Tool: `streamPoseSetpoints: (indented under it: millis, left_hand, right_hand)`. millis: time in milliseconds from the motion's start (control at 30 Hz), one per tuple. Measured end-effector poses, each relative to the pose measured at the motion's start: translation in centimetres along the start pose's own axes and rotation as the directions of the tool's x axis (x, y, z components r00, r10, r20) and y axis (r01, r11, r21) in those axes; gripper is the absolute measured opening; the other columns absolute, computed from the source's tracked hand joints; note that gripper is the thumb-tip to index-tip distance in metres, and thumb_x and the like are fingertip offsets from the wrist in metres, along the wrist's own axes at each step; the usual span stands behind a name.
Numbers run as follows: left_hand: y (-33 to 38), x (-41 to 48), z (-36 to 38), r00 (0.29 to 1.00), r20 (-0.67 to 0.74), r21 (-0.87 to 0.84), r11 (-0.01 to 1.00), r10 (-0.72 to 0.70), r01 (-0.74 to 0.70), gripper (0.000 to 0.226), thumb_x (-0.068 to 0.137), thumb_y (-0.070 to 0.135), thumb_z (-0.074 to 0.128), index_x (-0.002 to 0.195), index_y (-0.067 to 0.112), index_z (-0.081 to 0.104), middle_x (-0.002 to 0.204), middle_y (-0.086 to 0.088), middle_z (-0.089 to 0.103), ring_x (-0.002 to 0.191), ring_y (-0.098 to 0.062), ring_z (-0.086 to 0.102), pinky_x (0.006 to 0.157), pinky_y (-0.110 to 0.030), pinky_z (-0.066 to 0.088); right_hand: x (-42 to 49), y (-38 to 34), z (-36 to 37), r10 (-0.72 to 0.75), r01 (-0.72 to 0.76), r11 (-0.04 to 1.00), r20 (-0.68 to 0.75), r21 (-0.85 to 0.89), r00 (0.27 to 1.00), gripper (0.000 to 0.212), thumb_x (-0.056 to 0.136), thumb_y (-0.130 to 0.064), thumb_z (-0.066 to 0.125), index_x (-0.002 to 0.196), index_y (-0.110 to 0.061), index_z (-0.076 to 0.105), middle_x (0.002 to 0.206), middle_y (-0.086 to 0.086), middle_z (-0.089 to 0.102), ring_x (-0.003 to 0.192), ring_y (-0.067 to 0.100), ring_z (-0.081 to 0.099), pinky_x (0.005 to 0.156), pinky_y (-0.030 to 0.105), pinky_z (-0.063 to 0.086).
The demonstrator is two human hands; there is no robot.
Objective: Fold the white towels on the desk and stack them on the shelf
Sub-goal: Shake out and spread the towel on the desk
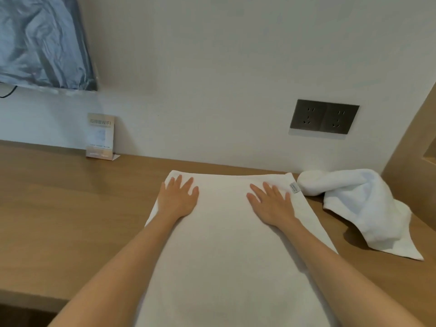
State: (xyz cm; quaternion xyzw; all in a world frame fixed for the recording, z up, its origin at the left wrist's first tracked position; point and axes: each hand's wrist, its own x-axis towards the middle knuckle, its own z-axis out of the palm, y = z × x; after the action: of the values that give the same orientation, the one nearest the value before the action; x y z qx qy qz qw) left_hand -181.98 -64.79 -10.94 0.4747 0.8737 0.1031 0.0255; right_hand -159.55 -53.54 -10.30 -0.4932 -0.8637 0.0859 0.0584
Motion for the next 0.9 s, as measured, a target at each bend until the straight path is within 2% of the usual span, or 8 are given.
streamPoseSetpoints:
  millis: [100,233,367,567,767,900]
  left_hand:
    - [-1.4,0.3,-0.4,0.999,0.018,-0.042,0.998,-0.038,0.038,0.059,0.097,0.05,0.015,0.151,0.027,0.011,0.161,0.001,0.003,0.148,-0.018,-0.001,0.119,-0.041,0.0]
    - [-1.0,0.0,-0.7,0.999,0.014,0.019,0.999,-0.051,0.051,0.061,0.098,0.047,0.012,0.152,0.018,0.009,0.161,-0.002,0.003,0.148,-0.02,-0.002,0.119,-0.042,-0.004]
    - [0.5,-1.5,-1.4,0.999,0.032,0.07,0.998,-0.007,0.004,0.057,0.101,0.037,0.01,0.151,0.009,0.006,0.16,-0.006,0.003,0.148,-0.022,-0.001,0.119,-0.044,-0.005]
    - [4.6,-5.7,-2.7,0.991,0.06,-0.114,0.987,0.12,-0.112,0.056,0.102,0.032,0.021,0.151,0.009,0.005,0.16,-0.006,-0.012,0.148,-0.023,-0.005,0.119,-0.041,0.001]
    - [5.8,-11.2,-4.0,0.985,0.093,-0.122,0.983,0.147,-0.135,0.054,0.103,0.028,0.018,0.151,0.008,0.002,0.16,-0.007,-0.009,0.148,-0.024,-0.005,0.119,-0.041,0.0]
    - [5.9,-15.1,-3.0,0.974,0.168,-0.119,0.984,0.152,-0.133,0.054,0.103,0.026,0.019,0.151,0.008,0.002,0.16,-0.008,-0.01,0.148,-0.026,-0.005,0.119,-0.043,0.0]
  right_hand:
    - [0.5,1.5,-0.3,0.059,-0.058,0.998,-0.017,0.027,0.998,0.056,0.097,-0.055,0.015,0.149,-0.037,0.016,0.161,-0.001,0.005,0.148,0.025,0.002,0.119,0.044,0.001]
    - [0.2,1.1,-0.8,0.091,-0.091,0.996,-0.003,0.027,0.996,0.057,0.098,-0.051,0.015,0.151,-0.03,0.015,0.161,0.002,0.006,0.147,0.029,0.003,0.118,0.044,0.003]
    - [-1.3,-0.6,-1.9,0.026,-0.025,0.997,-0.01,0.076,1.0,0.047,0.101,-0.035,0.02,0.144,-0.018,0.029,0.152,0.007,0.03,0.14,0.03,0.024,0.114,0.047,0.016]
    - [-5.7,-4.5,-3.6,-0.099,0.096,0.979,0.009,0.179,0.995,0.047,0.103,-0.026,0.024,0.148,-0.012,0.026,0.156,0.004,0.024,0.145,0.024,0.017,0.117,0.04,0.009]
    - [-10.5,-6.3,-3.7,-0.122,0.122,0.975,-0.012,0.188,0.992,0.044,0.102,-0.02,0.026,0.145,-0.009,0.031,0.15,0.008,0.035,0.14,0.026,0.026,0.115,0.041,0.016]
    - [-13.8,-6.7,-1.9,-0.138,0.134,0.971,0.008,0.199,0.99,0.041,0.098,-0.009,0.032,0.139,-0.006,0.036,0.143,0.011,0.041,0.135,0.029,0.033,0.111,0.04,0.025]
